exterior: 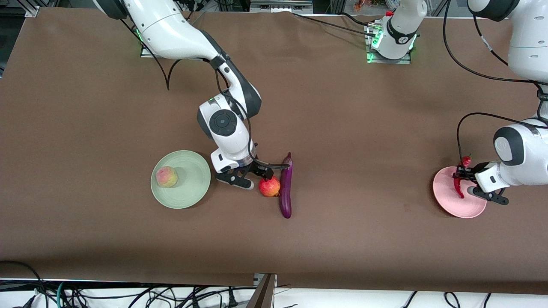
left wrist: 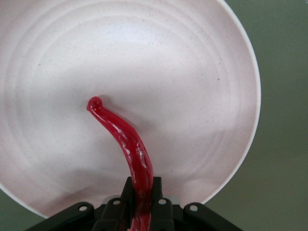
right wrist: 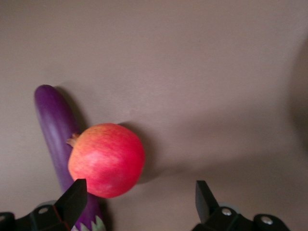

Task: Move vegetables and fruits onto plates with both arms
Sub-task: 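Reach the right gripper to the pomegranate while the left gripper releases the chili, then grasp the pomegranate with the right gripper while the left gripper grasps the eggplant, then place the pomegranate on the green plate while the left gripper lifts the eggplant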

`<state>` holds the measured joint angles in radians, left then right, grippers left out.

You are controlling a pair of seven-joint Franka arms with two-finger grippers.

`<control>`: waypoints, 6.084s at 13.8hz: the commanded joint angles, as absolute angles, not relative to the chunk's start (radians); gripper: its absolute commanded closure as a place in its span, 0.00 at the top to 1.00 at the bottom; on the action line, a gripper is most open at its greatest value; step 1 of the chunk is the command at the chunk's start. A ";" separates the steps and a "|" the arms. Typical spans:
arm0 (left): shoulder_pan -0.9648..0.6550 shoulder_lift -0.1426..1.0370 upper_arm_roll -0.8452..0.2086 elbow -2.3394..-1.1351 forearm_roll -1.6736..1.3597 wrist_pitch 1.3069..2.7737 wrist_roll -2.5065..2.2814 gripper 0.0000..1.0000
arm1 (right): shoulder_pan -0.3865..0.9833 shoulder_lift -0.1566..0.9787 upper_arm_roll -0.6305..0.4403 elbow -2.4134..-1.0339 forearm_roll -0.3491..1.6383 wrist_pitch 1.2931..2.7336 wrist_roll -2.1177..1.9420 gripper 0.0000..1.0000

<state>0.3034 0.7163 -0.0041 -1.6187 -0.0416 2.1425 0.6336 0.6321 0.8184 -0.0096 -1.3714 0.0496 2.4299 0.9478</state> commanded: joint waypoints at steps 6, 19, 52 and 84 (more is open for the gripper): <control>0.265 0.756 -0.014 -1.503 -0.029 2.145 0.612 0.00 | 0.655 0.885 0.008 -1.345 0.043 2.566 1.003 0.99; 0.264 0.839 -0.020 -1.379 -0.043 2.140 0.612 1.00 | 0.663 0.945 0.003 -1.347 0.026 2.683 0.979 0.56; -0.321 0.801 -0.195 -1.315 -0.201 2.072 -0.592 1.00 | 0.632 0.976 -0.028 -1.353 -0.103 2.853 0.916 1.00; -0.496 1.028 -0.143 -1.131 -0.110 2.287 -0.514 0.32 | 0.365 0.742 -0.035 -1.520 -0.049 2.215 0.339 0.41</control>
<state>-0.4893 1.0051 -0.1522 -1.1732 -0.1302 2.3008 -0.5549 0.3597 0.7599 -0.0385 -1.4855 -0.0661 2.1846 0.3382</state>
